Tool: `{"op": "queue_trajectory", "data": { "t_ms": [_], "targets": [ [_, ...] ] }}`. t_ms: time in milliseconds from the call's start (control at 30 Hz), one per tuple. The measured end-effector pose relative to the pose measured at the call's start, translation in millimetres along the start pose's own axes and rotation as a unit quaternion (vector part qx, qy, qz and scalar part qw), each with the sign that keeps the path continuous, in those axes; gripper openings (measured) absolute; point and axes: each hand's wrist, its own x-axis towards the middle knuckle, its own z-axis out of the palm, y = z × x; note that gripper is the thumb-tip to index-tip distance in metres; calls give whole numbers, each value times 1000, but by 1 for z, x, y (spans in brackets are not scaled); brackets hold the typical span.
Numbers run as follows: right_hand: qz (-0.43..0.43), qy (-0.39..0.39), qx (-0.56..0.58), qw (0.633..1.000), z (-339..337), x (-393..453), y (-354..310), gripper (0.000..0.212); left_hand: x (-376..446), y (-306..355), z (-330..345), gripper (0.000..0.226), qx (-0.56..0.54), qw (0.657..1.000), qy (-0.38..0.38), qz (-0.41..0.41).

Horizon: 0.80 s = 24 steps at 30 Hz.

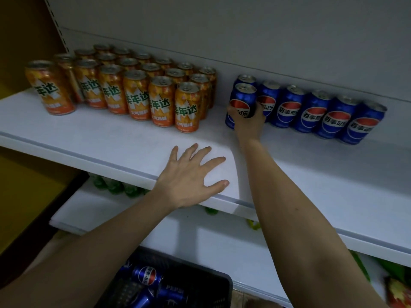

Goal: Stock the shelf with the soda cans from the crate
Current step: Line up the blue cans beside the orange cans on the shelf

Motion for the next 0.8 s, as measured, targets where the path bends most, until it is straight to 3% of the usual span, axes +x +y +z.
{"op": "queue_trajectory", "data": {
  "t_ms": [267,400,567,667,800],
  "targets": [
    [51,-9,-41,998,-8,-11,-4,65,-3,2,-4,71,-5,1000,7,-4],
    [80,-48,-98,991,-30,-49,-20,66,-4,2,-7,67,-6,1000,-6,-5],
    [64,-100,-355,927,-66,-118,-45,64,-9,9,-16,70,-26,998,-47,-41],
    [55,-128,-398,907,-91,-162,-58,54,-25,28,-23,67,-34,994,-54,-86],
    [50,-176,-379,907,-112,-208,-71,38,-51,52,-39,60,-58,988,-54,-130]
  ]
}}
